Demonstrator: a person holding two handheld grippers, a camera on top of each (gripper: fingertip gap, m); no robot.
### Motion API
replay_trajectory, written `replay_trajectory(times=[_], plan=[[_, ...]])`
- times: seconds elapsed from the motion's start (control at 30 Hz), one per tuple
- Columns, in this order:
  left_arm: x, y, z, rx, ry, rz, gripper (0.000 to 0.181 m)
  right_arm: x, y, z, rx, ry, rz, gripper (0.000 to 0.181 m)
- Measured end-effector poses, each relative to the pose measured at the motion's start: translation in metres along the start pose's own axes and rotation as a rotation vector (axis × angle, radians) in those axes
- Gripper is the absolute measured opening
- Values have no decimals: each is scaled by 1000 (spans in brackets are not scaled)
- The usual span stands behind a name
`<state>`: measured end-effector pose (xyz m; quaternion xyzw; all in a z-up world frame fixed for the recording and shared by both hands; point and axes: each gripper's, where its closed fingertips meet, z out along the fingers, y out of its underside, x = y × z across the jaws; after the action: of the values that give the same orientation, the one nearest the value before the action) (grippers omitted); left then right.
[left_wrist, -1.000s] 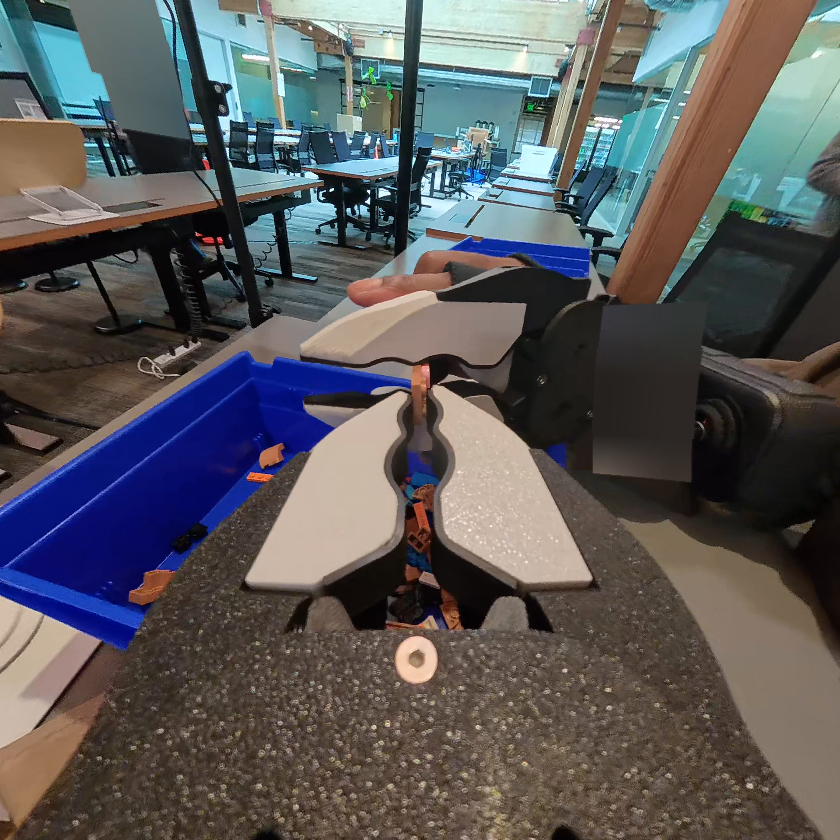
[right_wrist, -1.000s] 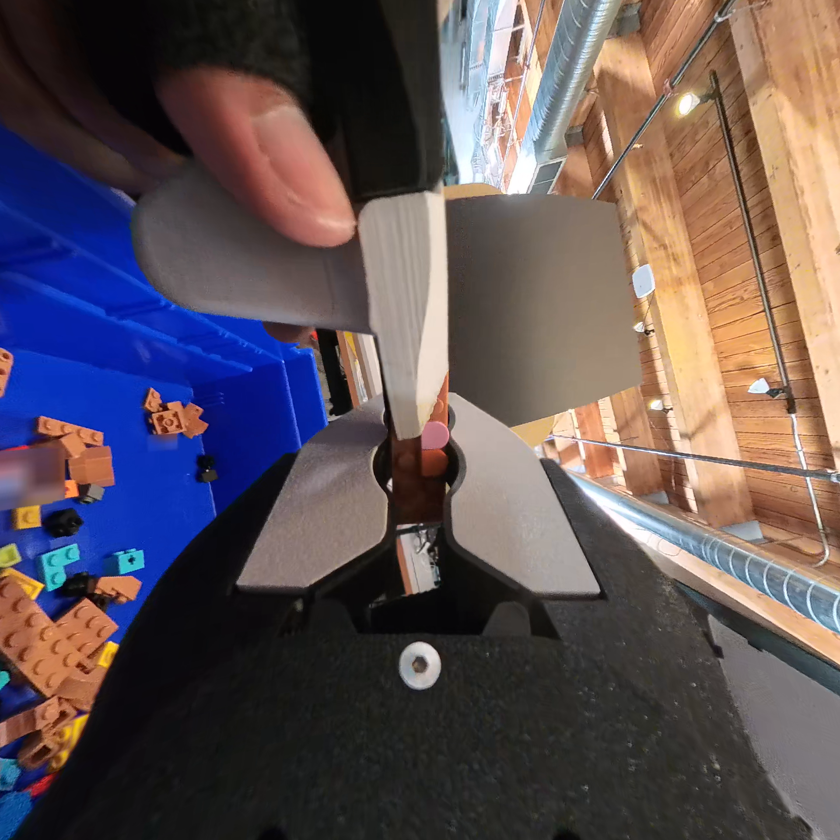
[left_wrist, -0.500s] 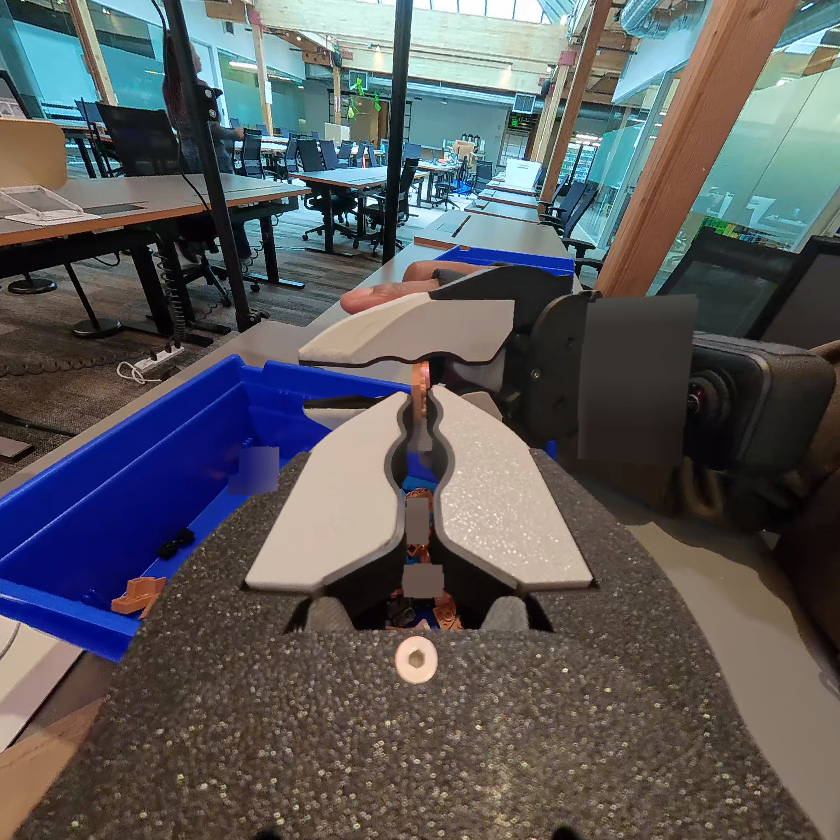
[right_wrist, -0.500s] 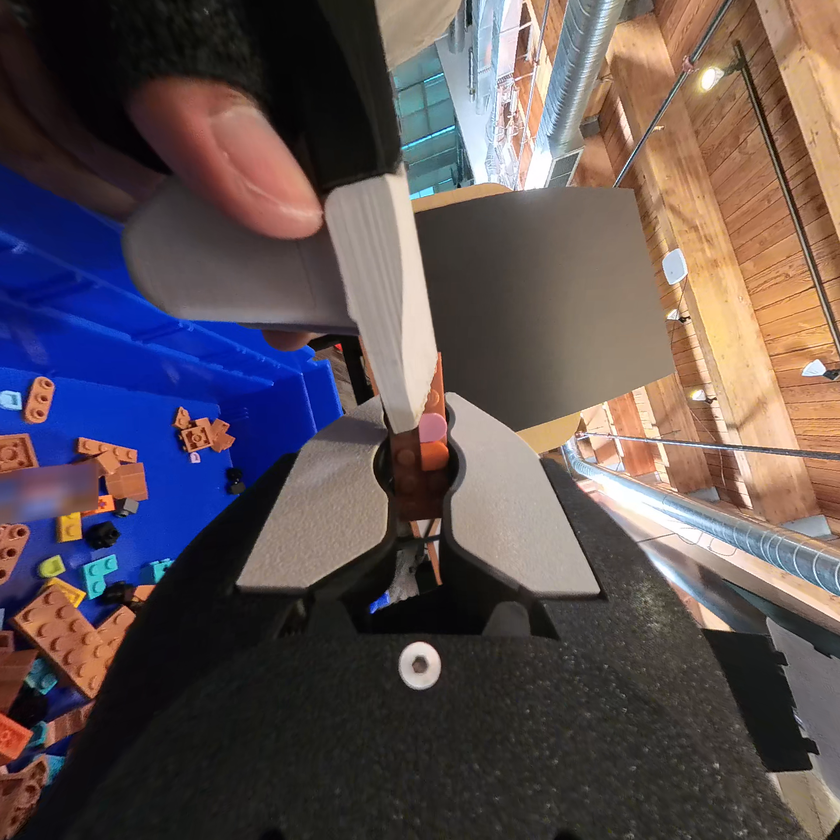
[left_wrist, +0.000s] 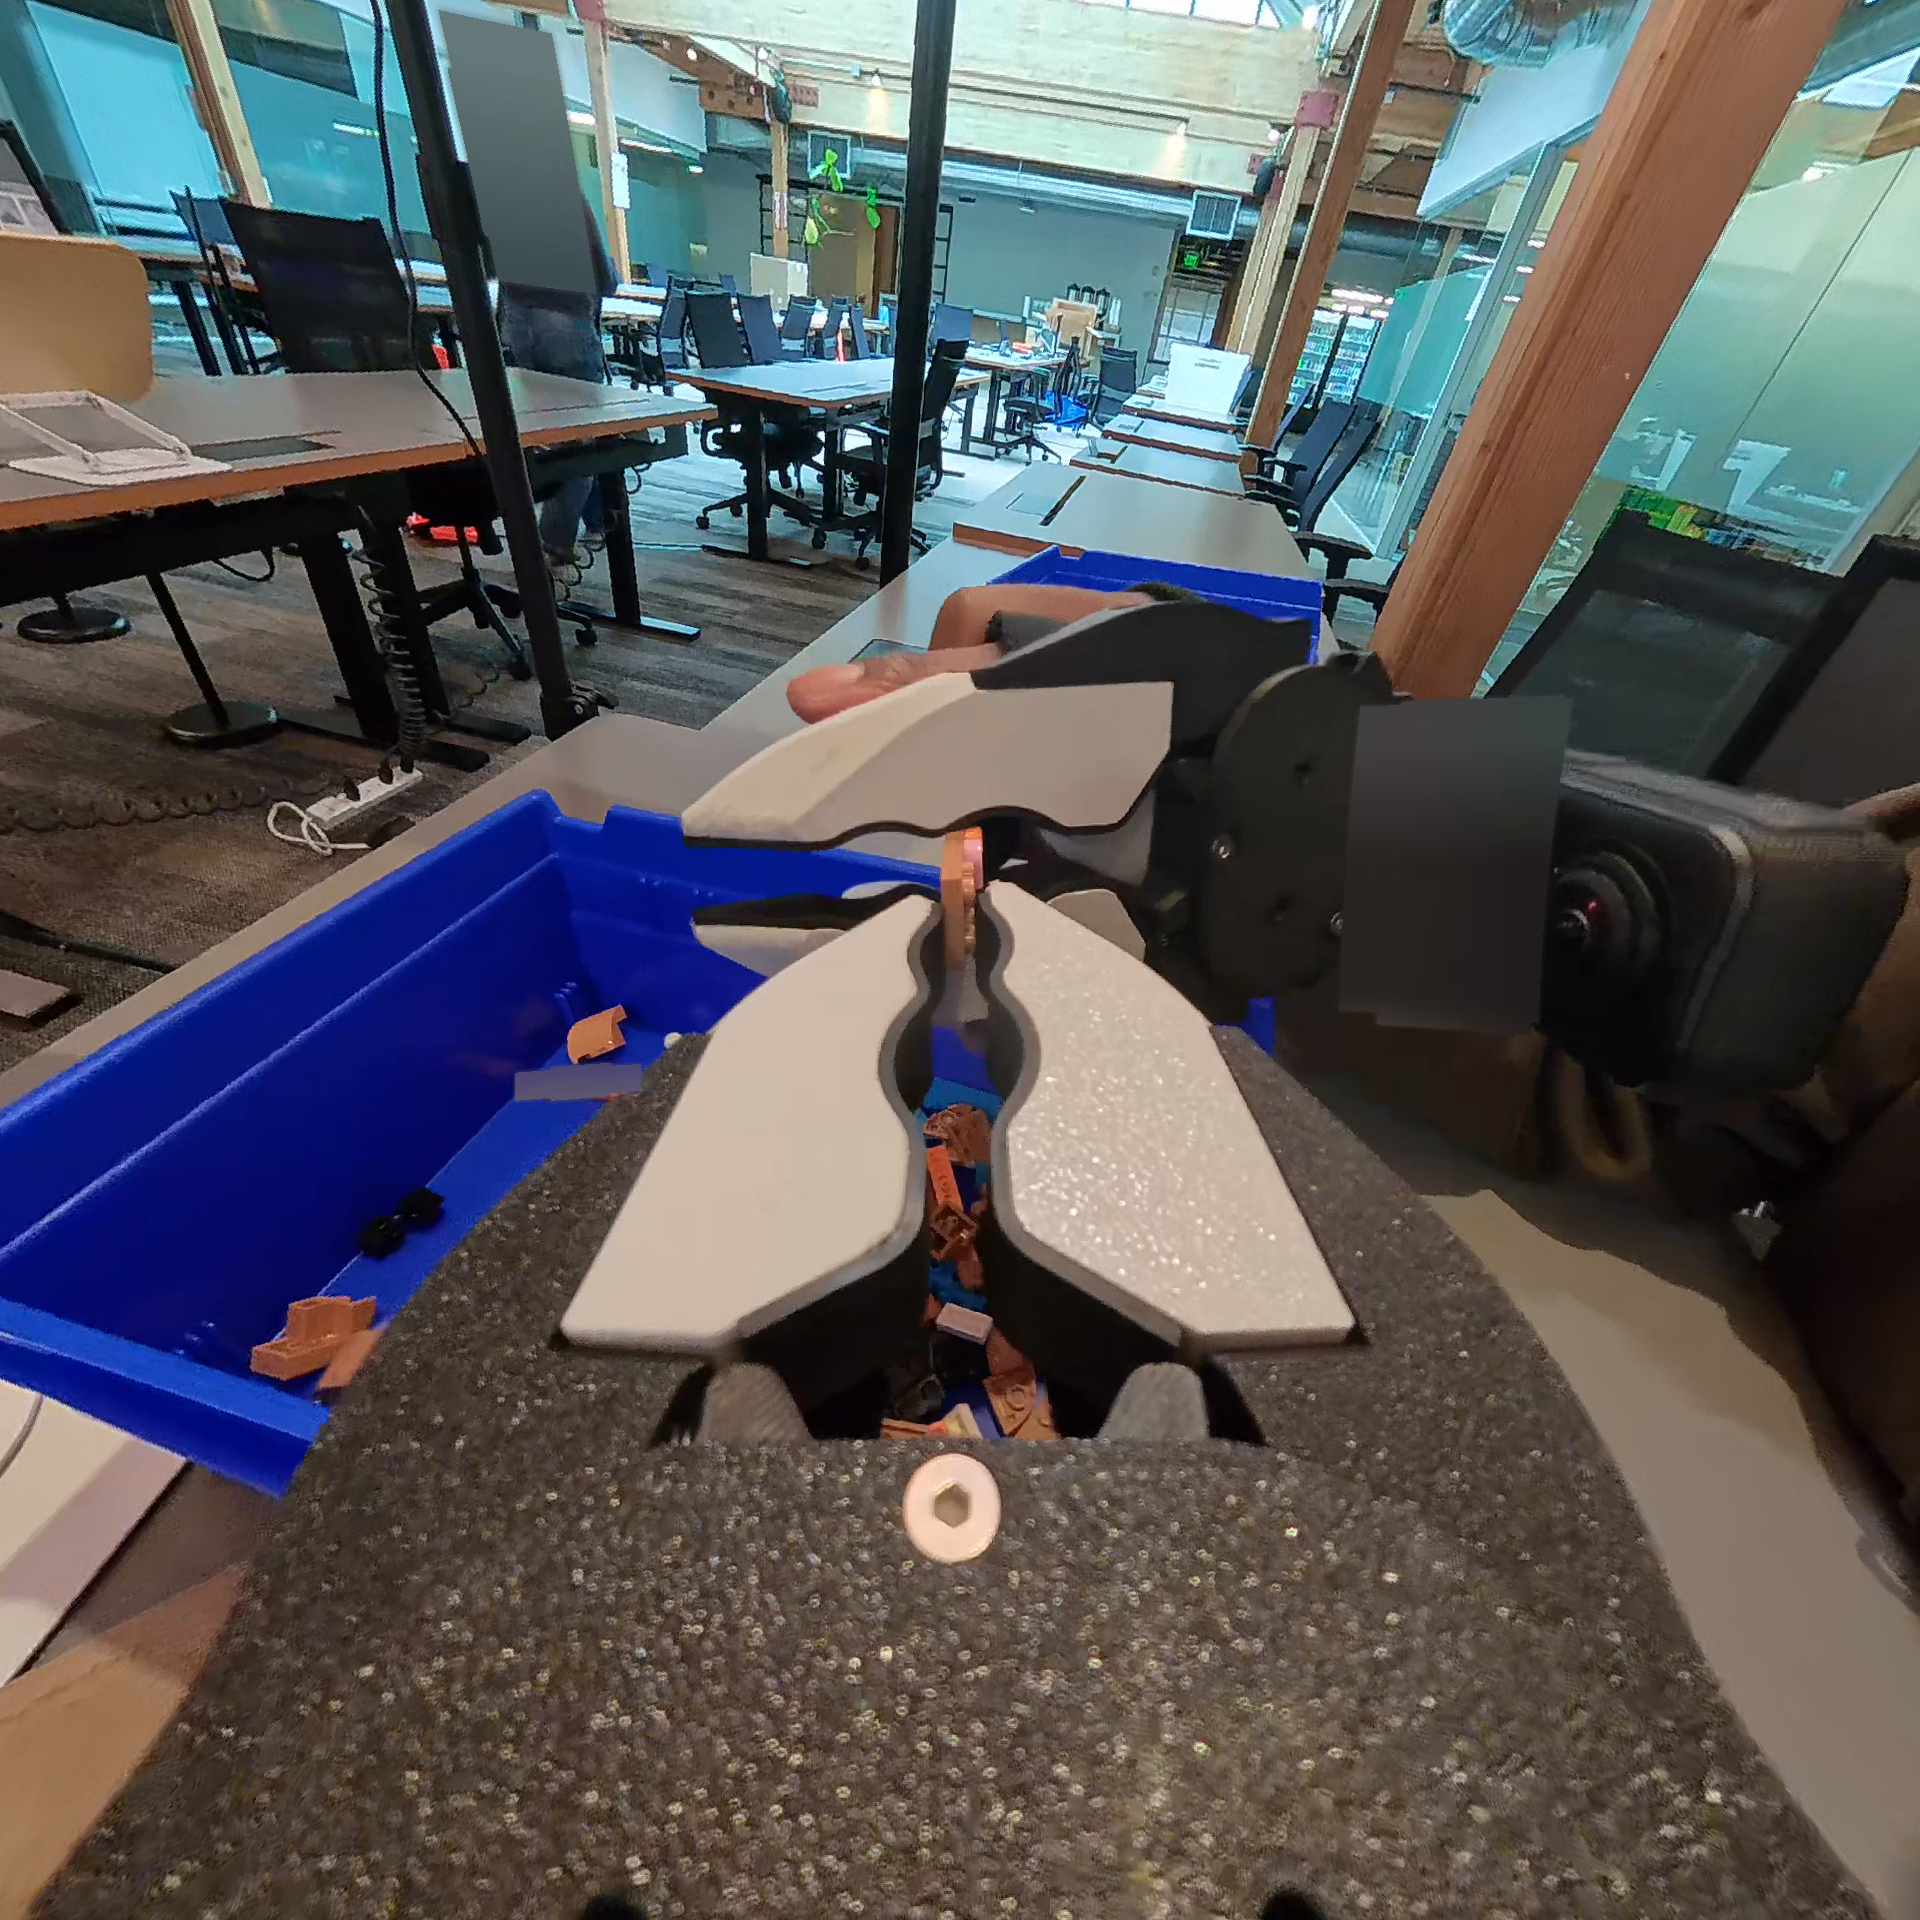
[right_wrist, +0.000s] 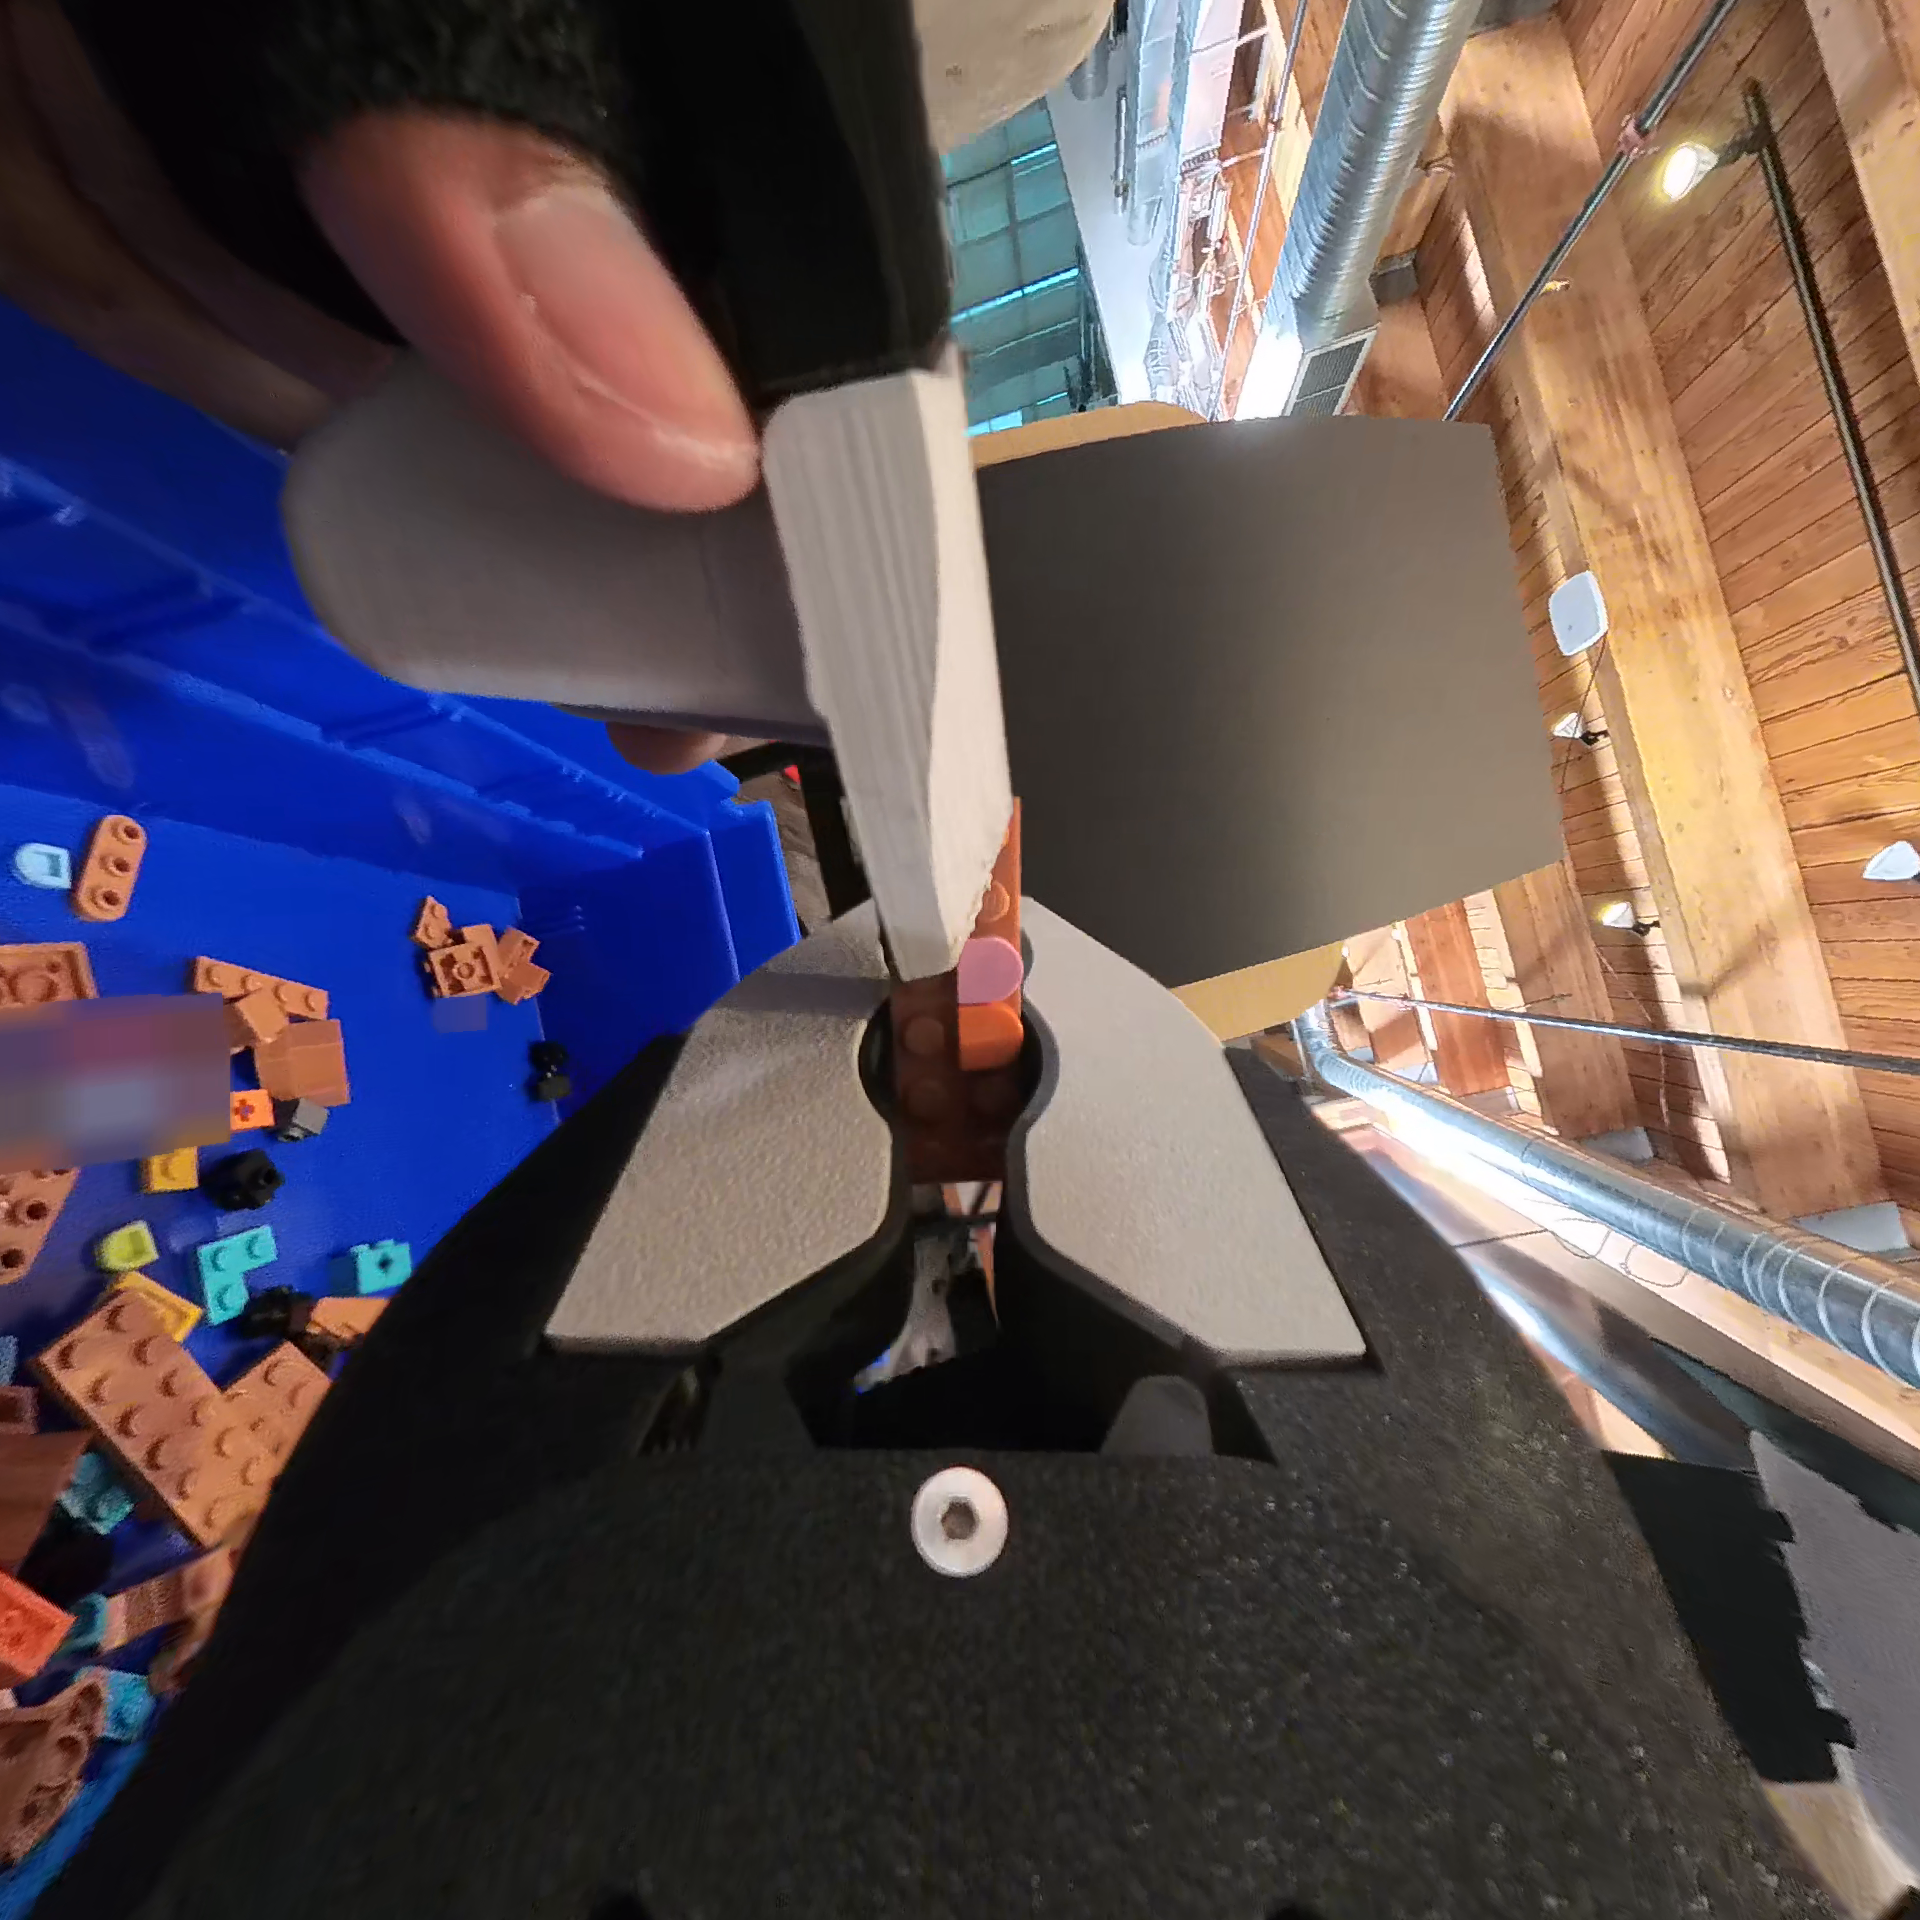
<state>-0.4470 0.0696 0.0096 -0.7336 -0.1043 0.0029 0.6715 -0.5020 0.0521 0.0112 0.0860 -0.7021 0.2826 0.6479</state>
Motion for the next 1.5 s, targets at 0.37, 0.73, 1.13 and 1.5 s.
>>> replay_trajectory(times=[0.37,0.73,1.13,1.5], plan=[[-2,3,-1,-21,40,-143,5,5,3,0,-61,73,-181,12],[-3,5,1,-43,38,-157,6,8,6,0,-93,121,-288,12],[1,5,1,-47,104,-206,6,14,4,-3,-95,179,-368,11],[2,3,2,-39,151,-243,6,19,2,-5,-96,225,-407,11]])
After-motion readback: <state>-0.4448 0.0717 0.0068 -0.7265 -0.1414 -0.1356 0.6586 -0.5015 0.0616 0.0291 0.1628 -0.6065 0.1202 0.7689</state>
